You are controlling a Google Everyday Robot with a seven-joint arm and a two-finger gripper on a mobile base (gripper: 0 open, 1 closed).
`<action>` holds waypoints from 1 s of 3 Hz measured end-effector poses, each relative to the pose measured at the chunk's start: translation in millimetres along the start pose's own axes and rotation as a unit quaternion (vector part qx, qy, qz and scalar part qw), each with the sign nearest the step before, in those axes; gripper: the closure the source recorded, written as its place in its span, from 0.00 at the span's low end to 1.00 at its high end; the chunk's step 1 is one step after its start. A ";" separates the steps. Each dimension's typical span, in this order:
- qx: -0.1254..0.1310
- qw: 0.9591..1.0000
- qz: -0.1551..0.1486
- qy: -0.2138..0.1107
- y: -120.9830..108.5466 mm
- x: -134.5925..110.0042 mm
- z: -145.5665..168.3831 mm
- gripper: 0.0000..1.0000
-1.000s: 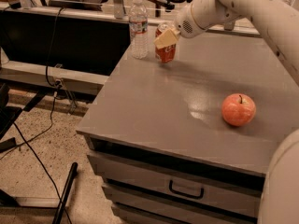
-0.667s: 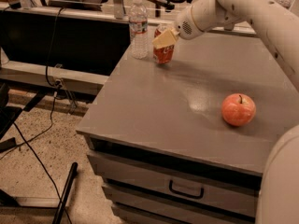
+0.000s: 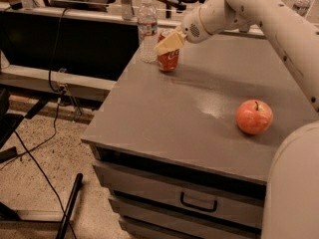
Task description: Move coke can near water bottle
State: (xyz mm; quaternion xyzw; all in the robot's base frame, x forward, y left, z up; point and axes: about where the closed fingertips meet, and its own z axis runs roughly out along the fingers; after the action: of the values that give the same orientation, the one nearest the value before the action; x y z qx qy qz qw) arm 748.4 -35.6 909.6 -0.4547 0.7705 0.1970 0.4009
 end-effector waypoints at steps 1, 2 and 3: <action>-0.002 1.000 -0.012 0.010 1.2 1.0 4.9 0.00; 0.004 1.000 -0.027 0.015 0.4 1.4 -3.5 0.00; 0.013 0.998 -0.048 0.030 -1.2 7.9 -30.4 0.00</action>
Offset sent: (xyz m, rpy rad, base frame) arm -0.0073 -0.0190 0.0142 -0.0843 -0.0644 0.0274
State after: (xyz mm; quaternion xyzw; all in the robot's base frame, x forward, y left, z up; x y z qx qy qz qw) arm 734.0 -60.8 921.6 -0.4914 0.7620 0.1539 0.3926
